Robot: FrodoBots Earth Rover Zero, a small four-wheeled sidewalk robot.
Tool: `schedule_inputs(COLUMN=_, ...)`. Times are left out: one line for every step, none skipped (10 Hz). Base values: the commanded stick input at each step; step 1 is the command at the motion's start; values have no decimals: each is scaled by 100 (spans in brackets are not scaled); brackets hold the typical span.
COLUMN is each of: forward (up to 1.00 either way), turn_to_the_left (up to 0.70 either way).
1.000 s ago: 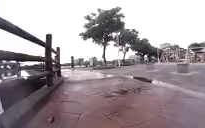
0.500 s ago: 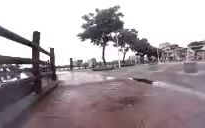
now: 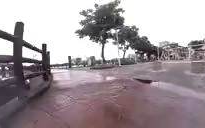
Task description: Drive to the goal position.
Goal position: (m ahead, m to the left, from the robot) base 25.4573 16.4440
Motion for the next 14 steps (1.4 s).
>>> schedule_inputs(forward=100, turn_to_the_left=39)
schedule_inputs(forward=100, turn_to_the_left=34)
schedule_inputs(forward=100, turn_to_the_left=15)
schedule_inputs(forward=100, turn_to_the_left=-1)
schedule_inputs(forward=100, turn_to_the_left=-1)
schedule_inputs(forward=100, turn_to_the_left=-1)
schedule_inputs(forward=100, turn_to_the_left=-1)
schedule_inputs(forward=100, turn_to_the_left=-1)
schedule_inputs(forward=100, turn_to_the_left=-1)
schedule_inputs(forward=100, turn_to_the_left=-1)
schedule_inputs(forward=100, turn_to_the_left=-1)
schedule_inputs(forward=100, turn_to_the_left=-1)
schedule_inputs(forward=100, turn_to_the_left=-1)
schedule_inputs(forward=100, turn_to_the_left=5)
